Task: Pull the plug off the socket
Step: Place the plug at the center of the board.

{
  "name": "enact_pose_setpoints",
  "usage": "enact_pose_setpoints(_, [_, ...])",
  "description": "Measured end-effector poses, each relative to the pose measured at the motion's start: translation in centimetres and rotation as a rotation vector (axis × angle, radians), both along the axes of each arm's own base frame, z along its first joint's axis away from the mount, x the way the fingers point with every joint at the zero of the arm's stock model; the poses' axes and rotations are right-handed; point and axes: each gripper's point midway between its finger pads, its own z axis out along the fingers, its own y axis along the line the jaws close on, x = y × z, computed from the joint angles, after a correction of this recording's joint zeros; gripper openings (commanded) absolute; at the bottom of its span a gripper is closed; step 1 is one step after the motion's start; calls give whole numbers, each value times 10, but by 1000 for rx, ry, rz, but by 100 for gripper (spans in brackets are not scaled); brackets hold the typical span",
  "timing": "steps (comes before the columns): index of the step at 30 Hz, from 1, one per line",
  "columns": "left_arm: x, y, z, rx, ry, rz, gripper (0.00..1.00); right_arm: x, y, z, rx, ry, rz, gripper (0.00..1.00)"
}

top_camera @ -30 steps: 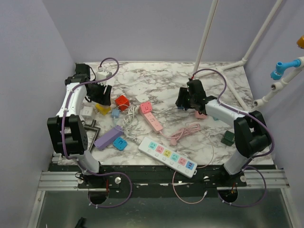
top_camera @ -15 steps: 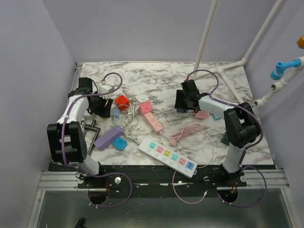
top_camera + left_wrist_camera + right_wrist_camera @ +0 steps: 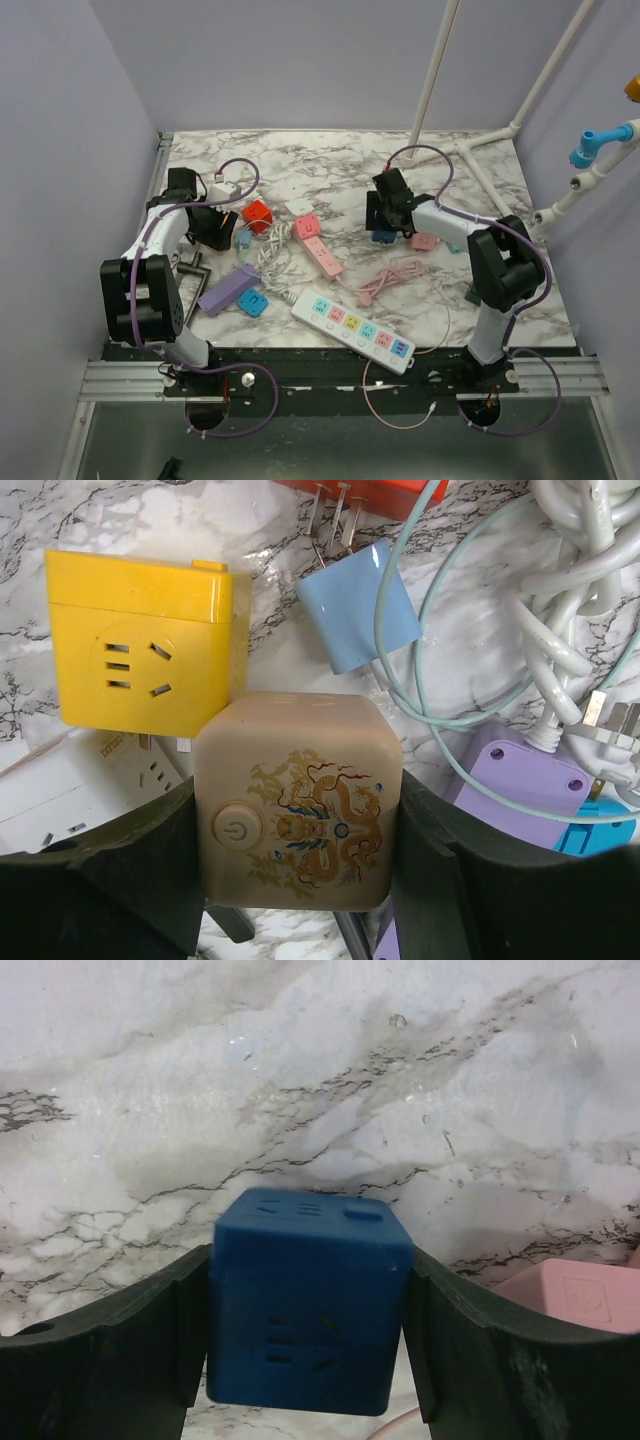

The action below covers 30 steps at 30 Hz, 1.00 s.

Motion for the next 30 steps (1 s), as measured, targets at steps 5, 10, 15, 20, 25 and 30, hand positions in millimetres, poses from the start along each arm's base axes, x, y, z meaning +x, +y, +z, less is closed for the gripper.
enact_pose_setpoints(5, [-1,-2,-4,2,-1,-10,87,0,7,5,-15,-21,12,90])
enact_pose_setpoints(10, [-5,-4,-8,3,4,-18,98,-3,12,12,-34,-40,23,100])
enact_pose_setpoints(15, [-6,-6,3,4,-25,-23,98,-3,18,47,-24,-113,33,100])
enact_pose_setpoints(20, [-12,-10,29,-15,-53,-36,98,-4,41,114,45,-257,80,100])
enact_pose_setpoints(25, [-19,-23,98,-52,-196,-90,98,-28,90,146,137,-316,222,100])
enact_pose_setpoints(30, [-33,-38,158,-103,-315,-162,98,-66,136,114,259,-225,421,100])
